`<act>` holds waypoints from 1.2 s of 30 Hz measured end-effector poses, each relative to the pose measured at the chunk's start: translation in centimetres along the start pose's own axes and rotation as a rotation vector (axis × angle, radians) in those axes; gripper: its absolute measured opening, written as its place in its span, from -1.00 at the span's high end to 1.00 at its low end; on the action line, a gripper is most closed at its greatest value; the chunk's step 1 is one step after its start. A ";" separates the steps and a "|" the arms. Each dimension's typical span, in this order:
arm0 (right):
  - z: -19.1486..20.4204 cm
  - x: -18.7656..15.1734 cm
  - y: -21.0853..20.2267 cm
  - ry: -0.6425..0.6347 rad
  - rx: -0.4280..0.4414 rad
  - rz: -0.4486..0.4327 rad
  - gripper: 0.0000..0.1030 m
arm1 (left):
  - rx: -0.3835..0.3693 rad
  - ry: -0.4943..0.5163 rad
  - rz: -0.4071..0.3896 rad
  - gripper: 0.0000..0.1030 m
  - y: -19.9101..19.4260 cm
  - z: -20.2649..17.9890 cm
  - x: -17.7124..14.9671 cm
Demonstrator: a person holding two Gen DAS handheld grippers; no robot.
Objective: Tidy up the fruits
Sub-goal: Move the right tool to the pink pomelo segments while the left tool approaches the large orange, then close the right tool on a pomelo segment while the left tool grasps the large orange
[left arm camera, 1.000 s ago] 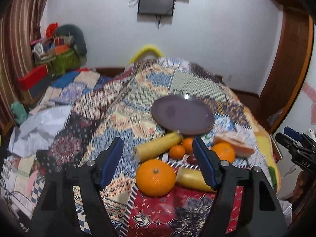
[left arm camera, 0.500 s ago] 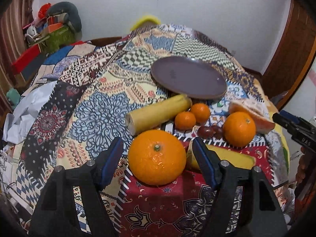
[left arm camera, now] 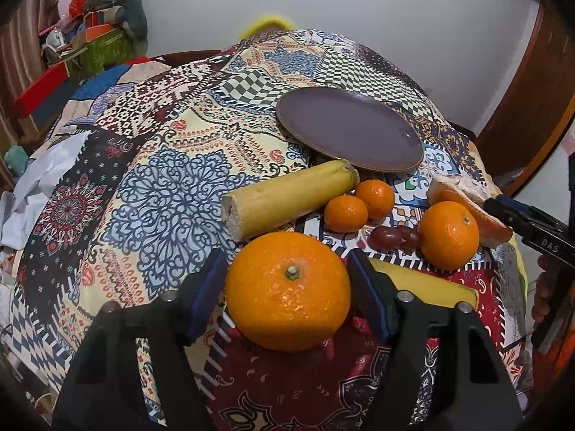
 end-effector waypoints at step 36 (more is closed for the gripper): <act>0.8 1.6 -3.5 0.038 0.027 -0.108 0.60 | 0.000 0.008 -0.115 -0.27 -3.8 -0.8 3.4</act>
Point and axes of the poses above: each gripper's, at about its wrist camera, not at the fingertips, and y roughly the way its jaws point, z to its left, x to its top, the point moved 10 cm from there along y, roughly the way its jaws point, and after that the axes turned 10 degrees about -y, right-handed, at the moved point
